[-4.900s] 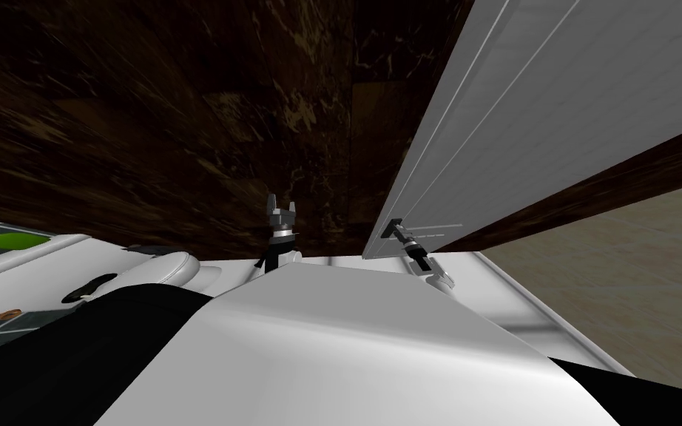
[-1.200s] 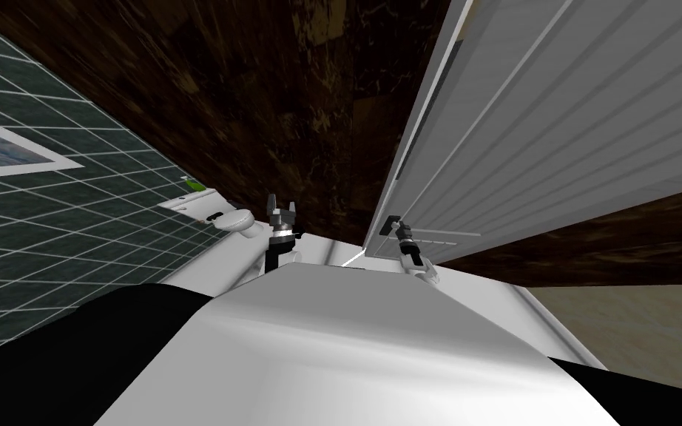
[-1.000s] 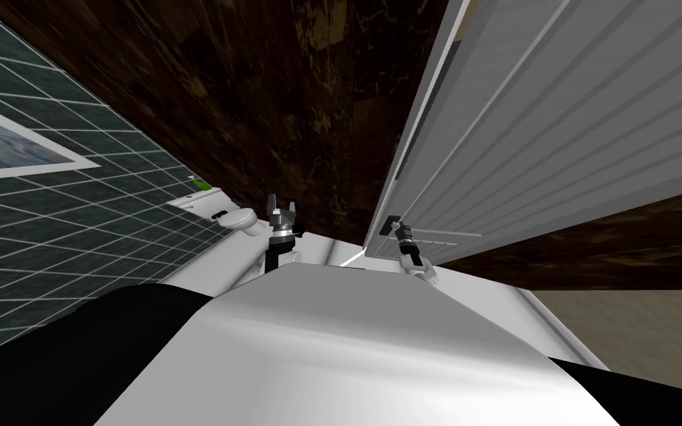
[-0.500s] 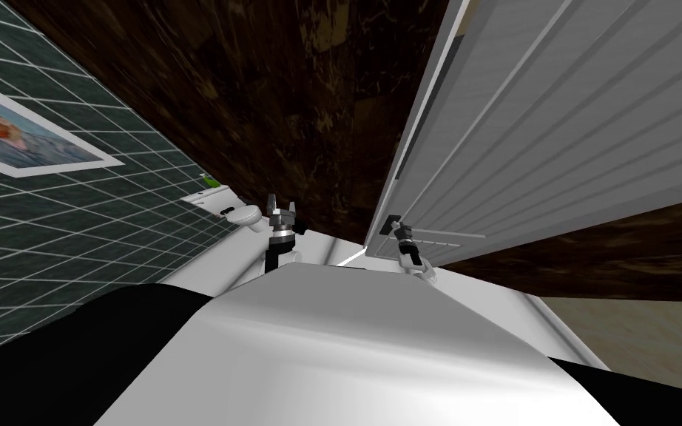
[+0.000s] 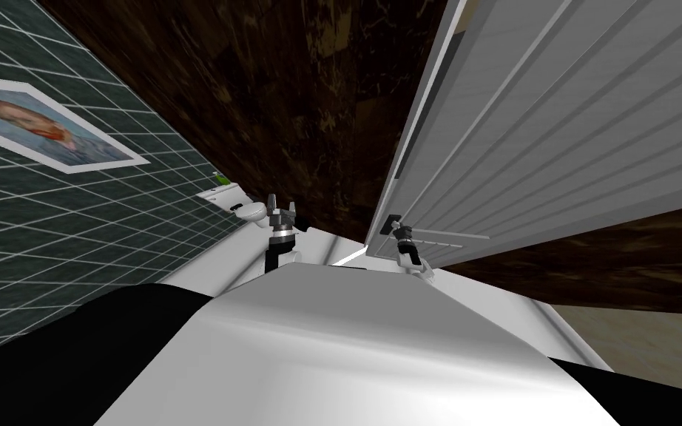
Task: Pull the door open
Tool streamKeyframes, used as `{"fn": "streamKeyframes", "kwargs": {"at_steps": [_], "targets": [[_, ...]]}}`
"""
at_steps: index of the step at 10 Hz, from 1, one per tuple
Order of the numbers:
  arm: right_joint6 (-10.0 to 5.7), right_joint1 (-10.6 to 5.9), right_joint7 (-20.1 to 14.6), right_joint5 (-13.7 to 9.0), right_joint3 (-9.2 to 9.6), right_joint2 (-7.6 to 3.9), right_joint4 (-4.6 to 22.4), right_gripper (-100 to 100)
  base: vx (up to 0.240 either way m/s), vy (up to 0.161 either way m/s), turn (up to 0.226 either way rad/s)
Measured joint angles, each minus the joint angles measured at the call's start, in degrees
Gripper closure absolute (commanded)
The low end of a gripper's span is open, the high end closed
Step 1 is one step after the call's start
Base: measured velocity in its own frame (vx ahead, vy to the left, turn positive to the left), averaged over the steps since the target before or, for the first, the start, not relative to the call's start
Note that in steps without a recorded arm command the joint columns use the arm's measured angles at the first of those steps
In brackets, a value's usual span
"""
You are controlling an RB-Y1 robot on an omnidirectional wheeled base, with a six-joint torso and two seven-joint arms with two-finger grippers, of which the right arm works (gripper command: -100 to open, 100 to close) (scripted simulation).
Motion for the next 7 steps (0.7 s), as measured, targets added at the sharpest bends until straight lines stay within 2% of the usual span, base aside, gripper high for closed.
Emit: {"fn": "streamKeyframes", "kwargs": {"at_steps": [4, 7], "targets": [[1.11, 0.16, -5.65, -3.21, 0.07, 1.09, -0.78, 100, -0.062, -0.036, 0.078], [1.55, 0.13, -9.48, -4.94, 0.30, 1.19, -0.64, 100, -0.050, -0.028, 0.074]]}}
